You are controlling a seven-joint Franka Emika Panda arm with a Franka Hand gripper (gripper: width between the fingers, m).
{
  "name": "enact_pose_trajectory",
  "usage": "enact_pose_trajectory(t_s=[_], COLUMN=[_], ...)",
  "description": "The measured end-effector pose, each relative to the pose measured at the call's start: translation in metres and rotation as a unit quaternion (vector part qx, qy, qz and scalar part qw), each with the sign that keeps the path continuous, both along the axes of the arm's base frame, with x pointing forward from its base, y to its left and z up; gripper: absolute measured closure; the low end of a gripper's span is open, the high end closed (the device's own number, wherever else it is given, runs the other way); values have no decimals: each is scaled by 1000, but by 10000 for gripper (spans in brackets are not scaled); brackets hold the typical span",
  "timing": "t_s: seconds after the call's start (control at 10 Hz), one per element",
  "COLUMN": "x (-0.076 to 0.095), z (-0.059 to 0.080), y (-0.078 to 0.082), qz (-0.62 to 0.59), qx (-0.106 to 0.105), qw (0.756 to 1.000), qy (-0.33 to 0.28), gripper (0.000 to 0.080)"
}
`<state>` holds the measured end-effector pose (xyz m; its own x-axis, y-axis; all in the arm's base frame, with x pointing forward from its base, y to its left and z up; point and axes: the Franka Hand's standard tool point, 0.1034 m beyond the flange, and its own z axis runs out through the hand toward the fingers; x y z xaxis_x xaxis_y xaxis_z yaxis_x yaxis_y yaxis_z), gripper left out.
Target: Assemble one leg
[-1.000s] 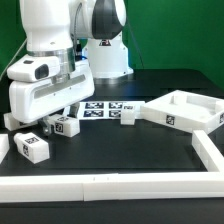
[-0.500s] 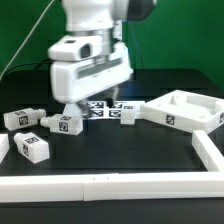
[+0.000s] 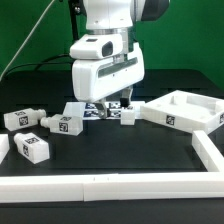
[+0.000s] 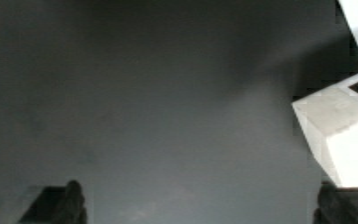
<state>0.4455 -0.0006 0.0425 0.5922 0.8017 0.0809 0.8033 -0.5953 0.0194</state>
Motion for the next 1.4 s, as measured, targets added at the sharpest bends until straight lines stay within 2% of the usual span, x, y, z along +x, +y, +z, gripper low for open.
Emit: enact_pose_trajectory(t_s=[0.1,0.2,0.3,0.5,0.7,0.8,1.1,1.4], x=[1,3,4,-1,-8,-11,-14,-11], z=[2,4,3,-10,-14,-15,-31,-34], y=[20,48,66,95,121,127,113,119], qz=[-19,-34,-46,-64,-60,-54,-61,-64], qx=[5,11,15,23,27,27,23,24], qw=[1000,999,999,998,998,998,998,997], qy=[-2,-3,-1,3,4,5,17,18], gripper=[151,151,151,151,151,151,151,151])
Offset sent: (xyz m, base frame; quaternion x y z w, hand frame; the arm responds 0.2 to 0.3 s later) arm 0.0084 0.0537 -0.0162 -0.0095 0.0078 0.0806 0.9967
